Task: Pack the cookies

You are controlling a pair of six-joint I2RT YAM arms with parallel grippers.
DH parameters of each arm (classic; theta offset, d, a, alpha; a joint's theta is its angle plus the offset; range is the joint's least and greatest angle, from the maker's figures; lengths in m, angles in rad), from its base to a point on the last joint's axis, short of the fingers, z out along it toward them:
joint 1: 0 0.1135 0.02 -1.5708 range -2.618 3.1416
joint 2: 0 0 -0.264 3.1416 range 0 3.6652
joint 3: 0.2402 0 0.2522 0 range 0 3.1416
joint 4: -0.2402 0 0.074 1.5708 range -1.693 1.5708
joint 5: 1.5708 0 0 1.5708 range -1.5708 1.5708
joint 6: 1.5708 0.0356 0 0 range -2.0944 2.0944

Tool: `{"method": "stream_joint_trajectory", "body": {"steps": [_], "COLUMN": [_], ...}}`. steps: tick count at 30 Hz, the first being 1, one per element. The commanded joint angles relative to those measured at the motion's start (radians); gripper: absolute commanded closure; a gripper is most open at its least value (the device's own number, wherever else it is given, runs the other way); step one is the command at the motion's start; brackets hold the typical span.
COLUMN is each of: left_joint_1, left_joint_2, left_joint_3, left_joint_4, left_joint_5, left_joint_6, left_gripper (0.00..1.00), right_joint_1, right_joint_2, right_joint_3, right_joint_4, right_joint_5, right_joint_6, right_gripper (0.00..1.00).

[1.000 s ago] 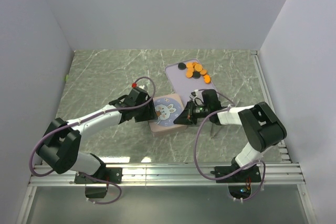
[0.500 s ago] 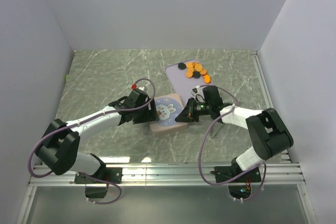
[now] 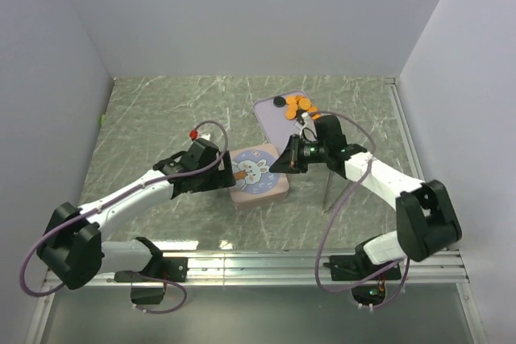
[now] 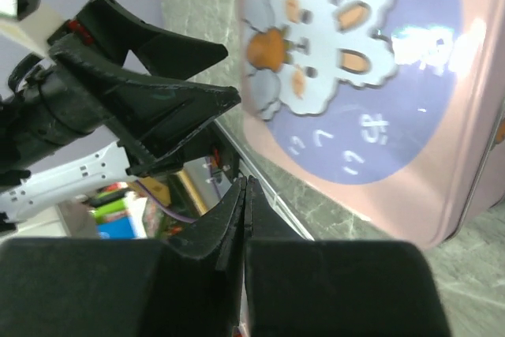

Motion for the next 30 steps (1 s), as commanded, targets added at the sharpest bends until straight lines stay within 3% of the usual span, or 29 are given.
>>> {"method": "stream_joint_trajectory", "body": {"steps": [1, 4, 6, 9, 15, 20, 24, 26, 28, 30], "left_joint_1": [0.004, 0.01, 0.016, 0.024, 0.027, 0.028, 0.027, 0.03, 0.043, 0.06], "left_joint_2": [-0.071, -0.139, -0.2, -0.263, -0.346, -0.39, -0.467, -0.499, -0.541, -0.545], "left_joint_3": [0.092, 0.141, 0.158, 0.161, 0.157, 0.152, -0.059, -0.164, -0.317, -0.446], "left_joint_4": [-0.072, -0.098, -0.091, -0.066, -0.001, 0.101, 0.366, 0.586, 0.807, 0.926], "left_joint_5": [-0.084, -0.183, -0.252, -0.352, -0.533, -0.651, -0.775, -0.829, -0.793, -0.782], "left_joint_6": [0.002, 0.005, 0.016, 0.037, 0.085, 0.207, 0.376, 0.458, 0.577, 0.617], "left_gripper": [0.02, 0.01, 0.01, 0.01, 0.01, 0.01, 0.01, 0.0, 0.01, 0.01], "right_joint_1": [0.002, 0.002, 0.002, 0.002, 0.014, 0.014, 0.02, 0.03, 0.03, 0.028], "right_joint_2": [-0.112, -0.194, -0.258, -0.321, -0.451, -0.548, -0.649, -0.712, -0.781, -0.823], "right_joint_3": [0.094, 0.146, 0.179, 0.221, 0.238, 0.19, 0.117, 0.073, 0.019, -0.014], "right_joint_4": [-0.127, -0.23, -0.283, -0.34, -0.363, -0.357, -0.29, -0.262, -0.222, -0.208], "right_joint_5": [0.038, 0.081, 0.104, 0.143, 0.23, 0.318, 0.393, 0.448, 0.509, 0.56], "right_joint_6": [-0.116, -0.185, -0.218, -0.242, -0.252, -0.245, -0.235, -0.236, -0.235, -0.241], "right_gripper": [0.93, 0.81, 0.68, 0.59, 0.5, 0.42, 0.27, 0.18, 0.09, 0.07]}}
